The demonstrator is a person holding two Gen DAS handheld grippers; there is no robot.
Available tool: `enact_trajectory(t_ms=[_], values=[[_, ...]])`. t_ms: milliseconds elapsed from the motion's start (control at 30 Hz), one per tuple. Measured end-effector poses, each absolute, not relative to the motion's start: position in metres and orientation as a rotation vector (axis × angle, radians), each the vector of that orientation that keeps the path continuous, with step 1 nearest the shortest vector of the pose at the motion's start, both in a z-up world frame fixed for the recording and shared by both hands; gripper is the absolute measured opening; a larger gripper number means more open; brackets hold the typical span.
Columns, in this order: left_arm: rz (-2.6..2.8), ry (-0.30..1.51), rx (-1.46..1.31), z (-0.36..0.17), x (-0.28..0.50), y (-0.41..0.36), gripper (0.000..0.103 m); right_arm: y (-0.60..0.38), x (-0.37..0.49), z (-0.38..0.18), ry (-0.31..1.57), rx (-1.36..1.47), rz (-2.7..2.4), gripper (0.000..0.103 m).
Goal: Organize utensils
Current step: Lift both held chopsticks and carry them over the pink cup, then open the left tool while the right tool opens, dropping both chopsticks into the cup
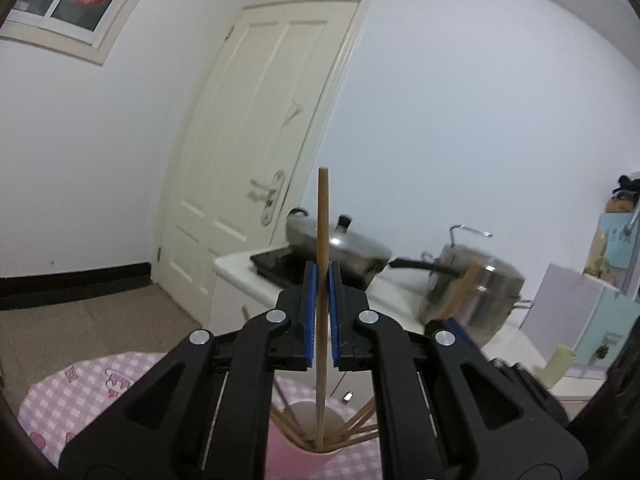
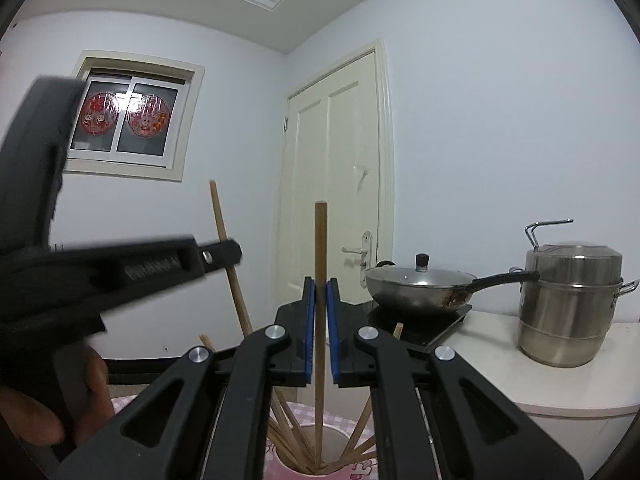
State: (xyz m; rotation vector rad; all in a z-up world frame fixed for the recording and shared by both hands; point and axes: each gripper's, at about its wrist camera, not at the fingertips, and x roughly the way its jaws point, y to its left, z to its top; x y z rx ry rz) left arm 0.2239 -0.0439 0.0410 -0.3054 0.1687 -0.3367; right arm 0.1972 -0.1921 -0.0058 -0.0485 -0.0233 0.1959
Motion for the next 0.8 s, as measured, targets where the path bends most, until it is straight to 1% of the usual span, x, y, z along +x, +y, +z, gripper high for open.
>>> enact_trajectory(t_ms=[167, 400, 567, 800], values=[[-0.336, 0.266, -0.284, 0.014, 0.238, -0.046, 0.006, -0.187, 0.2, -0.02, 0.025, -0.086, 0.194, 0.005], [-0.354, 0.329, -0.239, -0.018, 0.236, -0.049, 0.006, -0.191, 0.212, -0.039, 0.107, -0.09, 0.183, 0.005], [-0.365, 0.363, -0.225, -0.028, 0.237, -0.05, 0.006, -0.191, 0.217, -0.053, 0.155, -0.095, 0.177, 0.005], [-0.393, 0.376, -0.239, -0.025, 0.236, -0.042, 0.007, -0.196, 0.215, -0.063, 0.186, -0.085, 0.16, 0.005]])
